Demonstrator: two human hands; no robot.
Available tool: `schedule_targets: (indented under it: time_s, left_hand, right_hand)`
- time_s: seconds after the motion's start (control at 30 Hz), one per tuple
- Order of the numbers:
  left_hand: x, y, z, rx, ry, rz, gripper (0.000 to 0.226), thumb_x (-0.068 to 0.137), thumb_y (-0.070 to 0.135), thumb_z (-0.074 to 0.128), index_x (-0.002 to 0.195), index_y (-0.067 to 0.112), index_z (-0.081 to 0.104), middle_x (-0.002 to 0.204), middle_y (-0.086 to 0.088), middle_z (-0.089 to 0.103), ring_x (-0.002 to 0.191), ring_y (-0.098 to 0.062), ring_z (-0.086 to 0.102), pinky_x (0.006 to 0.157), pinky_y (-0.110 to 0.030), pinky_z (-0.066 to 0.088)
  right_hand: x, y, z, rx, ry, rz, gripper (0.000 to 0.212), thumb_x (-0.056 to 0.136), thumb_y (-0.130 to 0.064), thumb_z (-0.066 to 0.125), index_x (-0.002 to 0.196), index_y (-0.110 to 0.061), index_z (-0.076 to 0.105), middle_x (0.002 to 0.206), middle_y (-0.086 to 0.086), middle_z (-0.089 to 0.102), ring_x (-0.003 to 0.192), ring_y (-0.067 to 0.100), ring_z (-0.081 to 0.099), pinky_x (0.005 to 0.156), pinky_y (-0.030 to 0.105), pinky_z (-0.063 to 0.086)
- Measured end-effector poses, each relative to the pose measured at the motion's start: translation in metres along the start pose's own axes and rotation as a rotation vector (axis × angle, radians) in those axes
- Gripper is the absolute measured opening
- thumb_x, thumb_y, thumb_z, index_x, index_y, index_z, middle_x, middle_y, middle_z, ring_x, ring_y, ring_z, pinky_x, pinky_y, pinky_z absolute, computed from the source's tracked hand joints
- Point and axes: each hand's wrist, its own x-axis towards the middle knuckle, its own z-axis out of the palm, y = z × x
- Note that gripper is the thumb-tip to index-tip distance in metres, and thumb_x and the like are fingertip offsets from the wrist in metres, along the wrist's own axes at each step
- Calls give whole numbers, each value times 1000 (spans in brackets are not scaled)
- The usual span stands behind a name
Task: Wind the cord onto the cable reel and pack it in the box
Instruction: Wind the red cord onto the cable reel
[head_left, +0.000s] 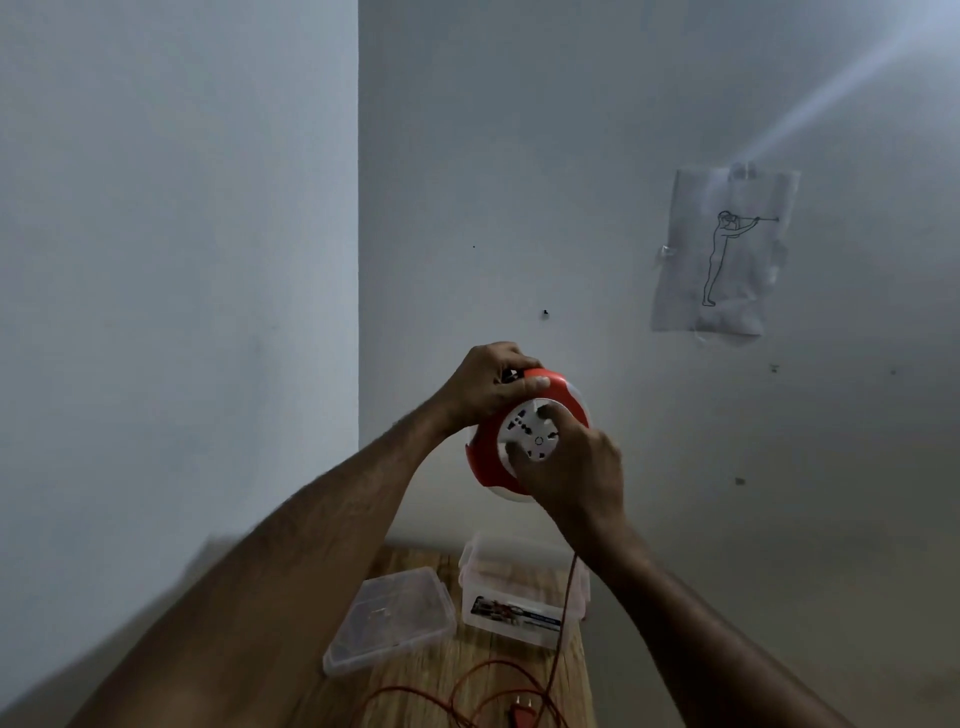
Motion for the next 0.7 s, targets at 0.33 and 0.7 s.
schedule_targets:
  time_s: [0.33, 0.7]
  left_hand:
    - [-4, -2, 11, 37, -104, 6, 44, 88, 44, 68, 118, 12, 69, 96, 1, 64, 86, -9, 63, 76, -26, 56]
    - [-8, -12, 2, 35, -74, -22, 37, 89, 44, 66, 113, 15, 71, 90, 1, 64, 80, -7, 62, 72, -28, 56]
  right_hand:
    - [-5, -36, 28, 1184, 259, 1459, 64, 71, -32, 90, 118, -7, 54, 105, 18, 68, 80, 30, 76, 60, 42, 64]
    - [-9, -39, 6, 967, 68, 1065, 26, 92, -18, 69, 113, -8, 58, 95, 16, 75, 74, 23, 75, 64, 37, 63]
